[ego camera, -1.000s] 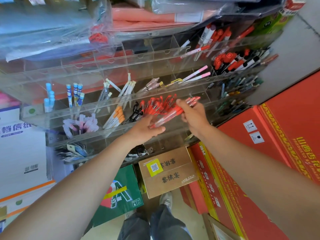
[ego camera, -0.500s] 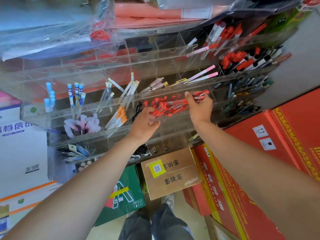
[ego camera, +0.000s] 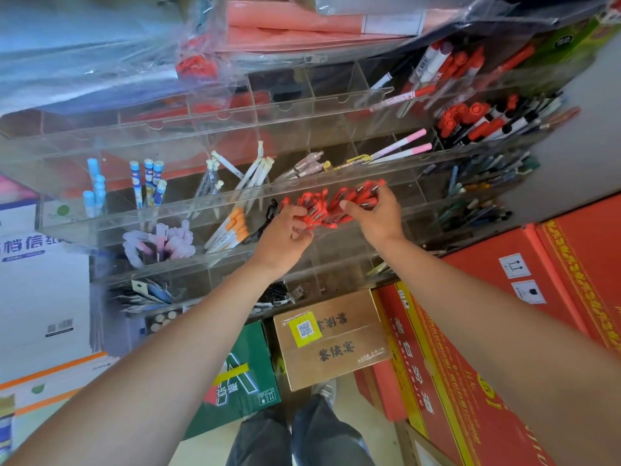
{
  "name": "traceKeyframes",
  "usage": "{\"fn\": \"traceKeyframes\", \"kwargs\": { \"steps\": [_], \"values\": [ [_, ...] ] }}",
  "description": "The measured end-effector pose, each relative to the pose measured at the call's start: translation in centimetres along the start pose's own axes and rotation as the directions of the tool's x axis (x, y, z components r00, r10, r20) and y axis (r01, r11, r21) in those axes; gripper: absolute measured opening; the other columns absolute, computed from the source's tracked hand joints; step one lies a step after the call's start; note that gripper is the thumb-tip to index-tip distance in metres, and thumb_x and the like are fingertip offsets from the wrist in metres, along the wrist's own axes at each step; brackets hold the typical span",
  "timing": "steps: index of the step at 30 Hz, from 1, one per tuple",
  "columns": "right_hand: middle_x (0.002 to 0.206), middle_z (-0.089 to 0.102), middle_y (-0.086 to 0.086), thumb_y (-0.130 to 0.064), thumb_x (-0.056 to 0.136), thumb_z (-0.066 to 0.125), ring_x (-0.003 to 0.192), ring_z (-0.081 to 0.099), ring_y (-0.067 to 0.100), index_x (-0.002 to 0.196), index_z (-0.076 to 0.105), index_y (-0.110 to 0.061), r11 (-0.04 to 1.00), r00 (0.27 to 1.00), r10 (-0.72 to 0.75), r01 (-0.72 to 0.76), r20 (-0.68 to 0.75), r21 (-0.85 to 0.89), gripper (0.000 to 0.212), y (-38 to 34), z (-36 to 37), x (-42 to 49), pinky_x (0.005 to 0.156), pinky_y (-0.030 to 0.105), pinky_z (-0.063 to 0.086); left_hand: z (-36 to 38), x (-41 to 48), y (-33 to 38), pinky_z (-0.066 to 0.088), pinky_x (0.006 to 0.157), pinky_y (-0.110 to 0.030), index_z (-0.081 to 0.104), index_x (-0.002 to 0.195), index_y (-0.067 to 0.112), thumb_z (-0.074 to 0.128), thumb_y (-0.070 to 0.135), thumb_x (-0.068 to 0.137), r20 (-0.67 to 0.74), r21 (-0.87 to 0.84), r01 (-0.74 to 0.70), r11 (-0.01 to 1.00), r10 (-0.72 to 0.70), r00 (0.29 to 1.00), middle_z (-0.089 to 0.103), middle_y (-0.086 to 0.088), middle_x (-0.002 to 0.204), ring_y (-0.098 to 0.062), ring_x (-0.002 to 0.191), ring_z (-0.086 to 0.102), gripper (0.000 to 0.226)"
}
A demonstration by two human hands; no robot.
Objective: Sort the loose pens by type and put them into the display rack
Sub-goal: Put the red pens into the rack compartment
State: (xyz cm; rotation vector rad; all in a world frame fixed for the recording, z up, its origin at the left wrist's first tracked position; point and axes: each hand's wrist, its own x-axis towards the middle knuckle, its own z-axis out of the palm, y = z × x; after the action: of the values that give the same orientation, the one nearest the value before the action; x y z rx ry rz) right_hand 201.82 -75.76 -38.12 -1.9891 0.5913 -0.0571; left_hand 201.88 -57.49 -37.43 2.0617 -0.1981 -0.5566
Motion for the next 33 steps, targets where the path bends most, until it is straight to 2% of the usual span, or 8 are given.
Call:
{"fn": "traceKeyframes", "kwargs": {
  "steps": [3,6,10,15,20,26,29,33],
  "values": [
    [0.109,0.063,0.005,-0.024,0.074,0.081,0.101,0.062,0.016,0.104,0.05,-0.026,0.999,0.999,-0.033,0.033,-0.022,0.001,0.043,0.1,0.1,-0.1,0.093,0.034,0.05,0.0,0.0,0.0,0.045,0.083,-0.027,0.043,0.132,0.011,0.056,0.018,0.094,0.0,0.001,-0.003,1.0,0.003,1.0,0.057,-0.004,0.112,-0.017,0.097,0.057,0.041],
    [0.109,0.059,0.003,-0.029,0.077,0.078,0.099,0.06,0.014,0.105,0.056,-0.027,0.994,0.991,-0.11,0.111,-0.075,0.006,0.036,0.2,0.2,-0.4,0.092,0.038,0.051,0.1,-0.1,-0.1,0.045,0.082,-0.026,0.043,0.131,0.009,0.056,0.017,0.094,-0.01,0.008,-0.012,1.0,0.012,1.0,0.057,-0.004,0.111,-0.017,0.096,0.058,0.04],
    [0.108,0.053,0.002,-0.03,0.077,0.078,0.1,0.057,0.018,0.107,0.061,-0.02,0.991,0.993,-0.109,0.106,-0.036,-0.079,0.036,0.4,0.5,-0.3,0.093,0.04,0.05,0.2,-0.1,-0.1,0.046,0.083,-0.027,0.044,0.13,0.009,0.057,0.017,0.093,-0.021,0.003,-0.005,1.0,0.005,1.0,0.058,-0.005,0.11,-0.018,0.095,0.058,0.039],
    [0.093,0.053,0.004,-0.024,0.072,0.082,0.081,0.054,0.014,0.105,0.046,-0.021,0.996,0.994,-0.088,0.09,-0.059,0.028,0.049,0.5,0.3,-0.8,0.074,0.028,0.05,0.2,-0.1,0.0,0.044,0.081,-0.026,0.044,0.129,0.01,0.057,0.017,0.093,-0.024,0.002,0.009,1.0,-0.009,1.0,0.057,-0.004,0.11,-0.018,0.095,0.058,0.039],
    [0.093,0.056,0.002,-0.024,0.075,0.08,0.086,0.06,0.019,0.103,0.045,-0.02,0.993,0.998,-0.038,0.044,-0.054,0.108,0.045,1.0,-0.2,-2.1,0.08,0.045,0.056,0.1,-0.6,0.0,0.042,0.081,-0.023,0.05,0.125,0.009,0.057,0.014,0.093,-0.069,0.035,-0.002,0.999,0.004,0.998,0.058,-0.001,0.105,-0.015,0.094,0.057,0.033],
    [0.086,0.054,-0.004,-0.009,0.082,0.072,0.071,0.055,0.004,0.1,0.044,-0.011,0.99,0.993,-0.004,0.021,-0.116,0.14,0.033,1.7,-0.7,-4.1,0.07,0.015,0.047,0.2,-2.4,-0.7,0.048,0.087,-0.031,0.06,0.105,0.015,0.05,0.011,0.094,-0.11,0.059,-0.004,0.998,0.01,0.994,0.062,0.005,0.098,-0.018,0.094,0.062,0.015],
    [0.091,0.056,-0.001,-0.002,0.082,0.068,0.081,0.057,0.013,0.1,0.043,-0.013,0.988,0.988,0.062,-0.04,-0.145,0.148,0.032,1.5,0.0,-4.9,0.077,0.02,0.046,0.0,-3.6,-1.4,0.048,0.088,-0.034,0.06,0.101,0.016,0.049,0.009,0.094,-0.118,0.029,-0.011,1.0,0.015,0.993,0.064,0.005,0.1,-0.021,0.095,0.063,0.015],
    [0.09,0.058,0.006,-0.012,0.082,0.067,0.09,0.061,0.028,0.1,0.045,-0.01,0.983,0.958,0.182,-0.179,-0.222,0.034,0.028,0.8,1.9,-6.4,0.085,0.035,0.048,-1.5,-5.6,-2.3,0.049,0.088,-0.032,0.058,0.095,0.019,0.051,0.009,0.094,-0.118,-0.024,-0.027,0.999,0.024,0.993,0.064,0.008,0.101,-0.017,0.092,0.062,0.012]
  ]
}}
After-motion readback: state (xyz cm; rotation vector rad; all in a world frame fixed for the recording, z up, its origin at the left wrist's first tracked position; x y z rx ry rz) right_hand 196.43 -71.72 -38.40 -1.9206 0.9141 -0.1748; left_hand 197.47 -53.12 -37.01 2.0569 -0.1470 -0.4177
